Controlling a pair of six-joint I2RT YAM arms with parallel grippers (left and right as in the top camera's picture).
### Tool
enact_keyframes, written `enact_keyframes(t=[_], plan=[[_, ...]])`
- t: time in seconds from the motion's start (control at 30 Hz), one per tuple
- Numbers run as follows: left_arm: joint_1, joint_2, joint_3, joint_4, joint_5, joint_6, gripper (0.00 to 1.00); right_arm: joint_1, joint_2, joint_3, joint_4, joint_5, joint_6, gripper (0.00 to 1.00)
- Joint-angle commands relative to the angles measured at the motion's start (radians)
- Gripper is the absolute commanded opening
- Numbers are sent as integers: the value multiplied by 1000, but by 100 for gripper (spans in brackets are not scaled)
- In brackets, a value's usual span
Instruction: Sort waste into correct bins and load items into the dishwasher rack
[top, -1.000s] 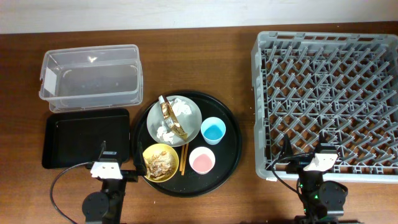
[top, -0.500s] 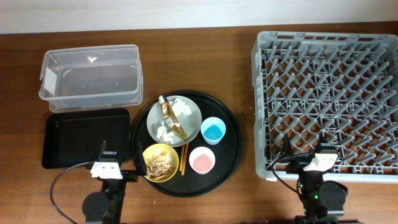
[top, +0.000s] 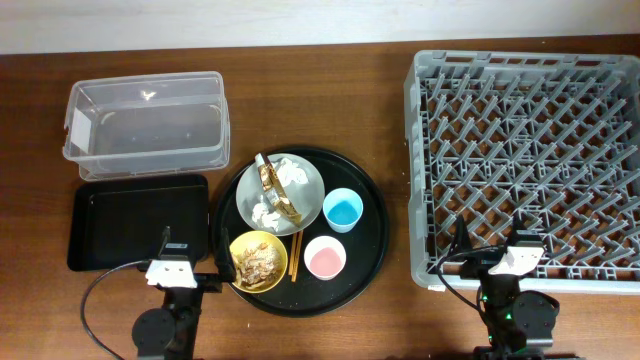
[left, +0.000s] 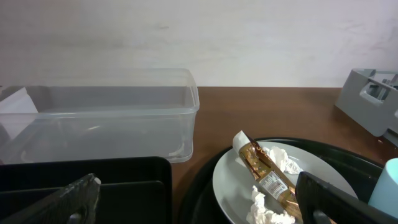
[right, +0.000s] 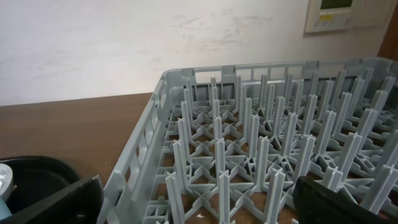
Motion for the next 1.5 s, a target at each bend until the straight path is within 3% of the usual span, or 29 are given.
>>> enact_keyframes(t=[0.0, 0.27, 0.43, 0.67, 0.73, 0.87, 1.03, 1.3, 1.47], plan=[[-4, -7, 16, -34, -3, 15, 99, 6, -6, 15, -30, -28, 25, 98], [-4, 163, 240, -254, -3, 3, 99, 6, 137, 294, -270, -51, 25, 98], [-4, 497, 528, -457, 1, -14, 99, 6, 379, 578, -555, -63, 25, 98], [-4, 898, 941, -826, 32, -14, 99, 6, 636, 858, -855, -82, 24, 98], [-4, 957, 986, -859, 32, -14, 99, 6, 674, 899, -893, -82, 25, 98], [-4, 1023, 992, -830, 87, -14, 99, 6, 694, 914, -900, -82, 24, 98], [-16, 1128, 992, -643, 170, -15, 99, 6, 695, 914, -900, -82, 25, 98], [-194, 1459, 992, -441, 184, -22, 99, 6, 695, 914, -903, -82, 25, 98], [-252, 1638, 992, -324, 181, -22, 94, 6, 695, 914, -903, -82, 24, 98]])
